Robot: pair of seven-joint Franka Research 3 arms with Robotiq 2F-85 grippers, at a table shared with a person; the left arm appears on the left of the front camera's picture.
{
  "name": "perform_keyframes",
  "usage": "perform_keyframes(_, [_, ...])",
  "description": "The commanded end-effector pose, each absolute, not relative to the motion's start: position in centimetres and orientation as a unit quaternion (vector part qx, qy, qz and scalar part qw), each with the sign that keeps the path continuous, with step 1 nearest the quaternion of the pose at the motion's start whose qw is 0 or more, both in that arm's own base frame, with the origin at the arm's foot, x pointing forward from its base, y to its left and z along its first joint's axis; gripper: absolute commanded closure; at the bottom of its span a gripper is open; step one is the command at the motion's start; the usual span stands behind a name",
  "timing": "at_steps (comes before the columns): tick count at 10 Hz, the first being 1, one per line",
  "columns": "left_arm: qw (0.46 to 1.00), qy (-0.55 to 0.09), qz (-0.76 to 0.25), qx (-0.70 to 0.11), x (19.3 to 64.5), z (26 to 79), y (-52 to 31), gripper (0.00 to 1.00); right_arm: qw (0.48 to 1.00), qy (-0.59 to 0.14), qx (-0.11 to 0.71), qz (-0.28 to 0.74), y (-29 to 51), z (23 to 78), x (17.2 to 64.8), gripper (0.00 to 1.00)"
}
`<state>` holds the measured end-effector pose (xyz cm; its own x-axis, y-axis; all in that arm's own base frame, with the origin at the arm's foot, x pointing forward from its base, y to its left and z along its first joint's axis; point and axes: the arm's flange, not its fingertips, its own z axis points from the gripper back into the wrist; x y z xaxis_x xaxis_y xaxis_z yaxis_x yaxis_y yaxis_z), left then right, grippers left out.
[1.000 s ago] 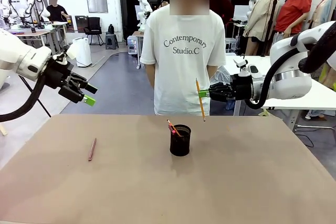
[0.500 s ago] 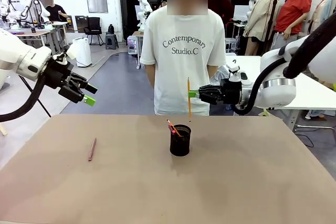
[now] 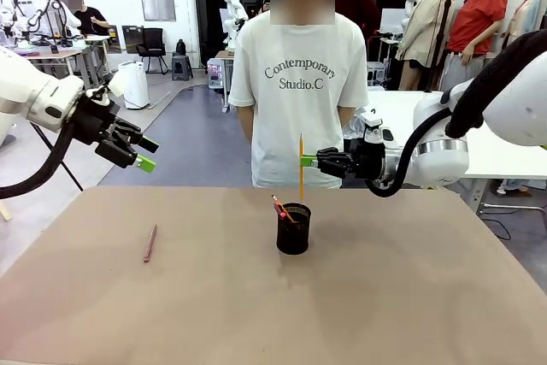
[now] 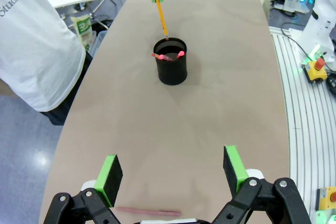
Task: Place the pens into the pen holder.
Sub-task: Pick up a writing instrument from the table and place it into the Pen holder.
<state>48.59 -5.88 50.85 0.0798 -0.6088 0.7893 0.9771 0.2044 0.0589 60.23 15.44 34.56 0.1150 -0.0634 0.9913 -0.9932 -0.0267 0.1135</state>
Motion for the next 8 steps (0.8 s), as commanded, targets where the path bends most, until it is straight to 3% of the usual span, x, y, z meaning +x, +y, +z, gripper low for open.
perform_keyframes(1, [0.688,-0.363,-0.572,-0.260,48.59,50.96,-5.91,0.00,0.499,-0.482,0.558,0.456,16.13,34.28,60.80,0.98])
perform_keyframes(6, [0.688,-0.363,-0.572,-0.260,48.59,50.96,-5.91,0.00,0.499,-0.481,0.563,0.451,16.16,34.25,60.50,0.04])
perform_keyframes(8, [0.688,-0.363,-0.572,-0.260,48.59,50.96,-5.91,0.00,0.501,-0.482,0.558,0.453,15.98,34.61,60.50,0.00])
